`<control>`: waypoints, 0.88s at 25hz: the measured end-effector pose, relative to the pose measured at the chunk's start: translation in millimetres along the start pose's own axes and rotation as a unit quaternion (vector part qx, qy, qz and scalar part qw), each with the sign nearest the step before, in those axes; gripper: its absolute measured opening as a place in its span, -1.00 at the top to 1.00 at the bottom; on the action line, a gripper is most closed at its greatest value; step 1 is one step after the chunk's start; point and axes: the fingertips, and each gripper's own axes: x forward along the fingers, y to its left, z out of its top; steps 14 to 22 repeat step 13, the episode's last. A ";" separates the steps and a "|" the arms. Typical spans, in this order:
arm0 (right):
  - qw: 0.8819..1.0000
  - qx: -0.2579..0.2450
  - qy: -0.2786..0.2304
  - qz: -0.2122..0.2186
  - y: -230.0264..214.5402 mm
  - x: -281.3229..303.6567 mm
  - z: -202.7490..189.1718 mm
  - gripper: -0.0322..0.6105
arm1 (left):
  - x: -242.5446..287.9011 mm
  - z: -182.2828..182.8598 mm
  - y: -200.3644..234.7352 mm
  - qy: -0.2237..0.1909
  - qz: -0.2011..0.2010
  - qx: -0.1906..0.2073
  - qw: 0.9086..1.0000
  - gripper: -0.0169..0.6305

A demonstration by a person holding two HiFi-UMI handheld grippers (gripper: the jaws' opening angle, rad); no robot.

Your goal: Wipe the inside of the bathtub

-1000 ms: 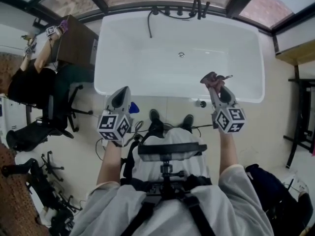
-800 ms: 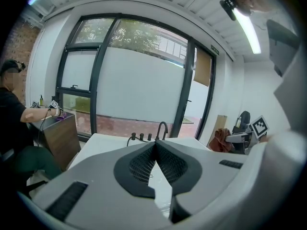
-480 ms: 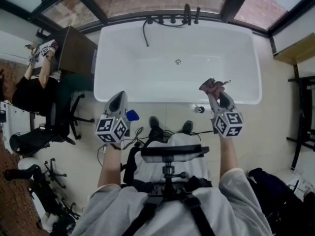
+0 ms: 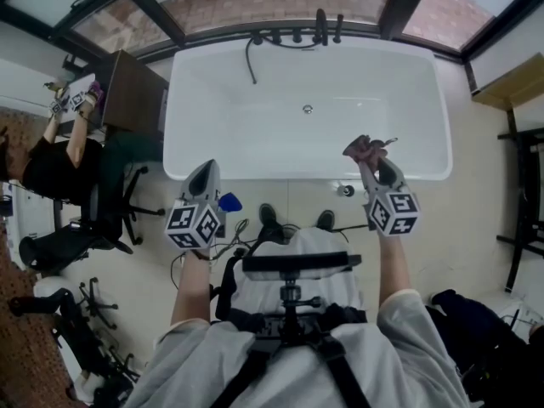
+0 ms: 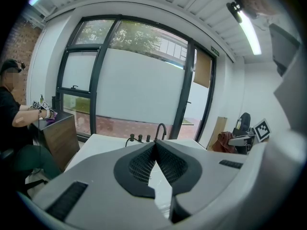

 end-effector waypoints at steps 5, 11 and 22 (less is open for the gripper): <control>1.000 -0.003 -0.002 0.001 1.9 2.0 5.3 0.45 | 1.2 0.4 -1.3 0.002 -0.003 0.002 1.000 0.92; 1.000 -0.004 0.003 0.001 6.6 3.8 1.5 0.45 | 1.8 -3.4 0.6 0.004 -0.006 -0.001 1.000 0.92; 1.000 -0.004 0.005 0.001 7.6 5.5 0.4 0.45 | 2.7 -4.7 2.4 0.006 -0.006 -0.002 1.000 0.92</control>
